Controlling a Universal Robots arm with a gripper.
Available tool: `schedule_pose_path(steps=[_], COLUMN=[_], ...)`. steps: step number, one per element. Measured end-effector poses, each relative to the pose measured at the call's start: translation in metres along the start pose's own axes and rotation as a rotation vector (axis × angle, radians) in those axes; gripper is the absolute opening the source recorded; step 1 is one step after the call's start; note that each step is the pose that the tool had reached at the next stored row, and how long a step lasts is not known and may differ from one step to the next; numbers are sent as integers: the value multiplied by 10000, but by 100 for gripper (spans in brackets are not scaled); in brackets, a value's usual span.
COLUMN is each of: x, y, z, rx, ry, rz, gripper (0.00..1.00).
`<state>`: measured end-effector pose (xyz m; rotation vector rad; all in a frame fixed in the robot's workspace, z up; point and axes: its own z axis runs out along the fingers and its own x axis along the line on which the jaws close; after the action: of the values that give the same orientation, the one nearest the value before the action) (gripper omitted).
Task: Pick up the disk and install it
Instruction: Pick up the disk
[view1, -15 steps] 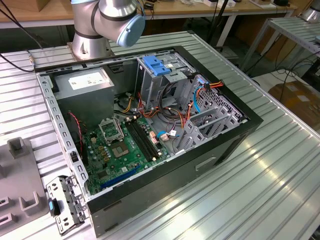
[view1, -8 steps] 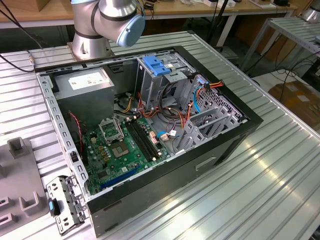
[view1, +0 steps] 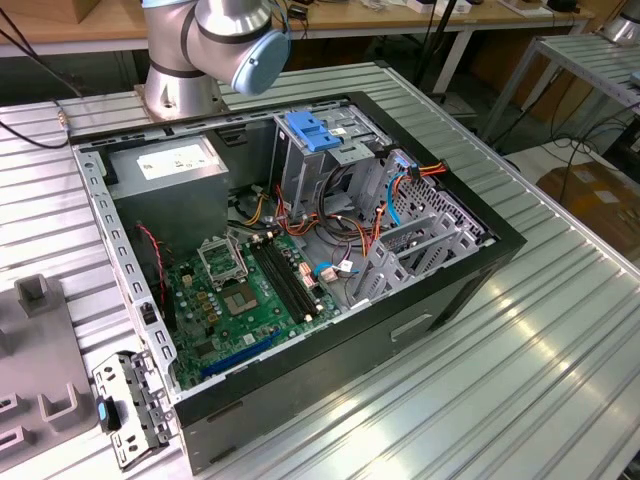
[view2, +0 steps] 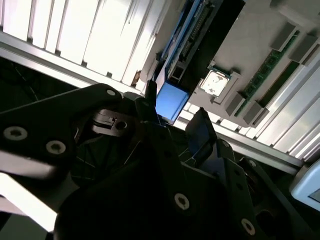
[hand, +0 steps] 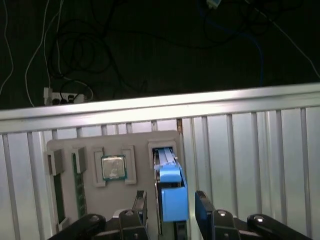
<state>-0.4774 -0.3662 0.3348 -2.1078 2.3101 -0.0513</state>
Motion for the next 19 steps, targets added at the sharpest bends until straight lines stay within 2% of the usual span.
schedule_pose_path(steps=[6,7,9,11,14,17,19], x=[0,0,-1,-2,-4,-7,-8], y=[1,0,-1,-4,-21,-41,-41], z=[4,11,69,149,191,226,263], rx=[-17,-36,-52,-114,-182,-322,-352], ry=[2,2,4,10,17,29,33], rz=[0,-1,-1,-3,-4,-4,-5], gripper=[51,51,51,51,51,51,51])
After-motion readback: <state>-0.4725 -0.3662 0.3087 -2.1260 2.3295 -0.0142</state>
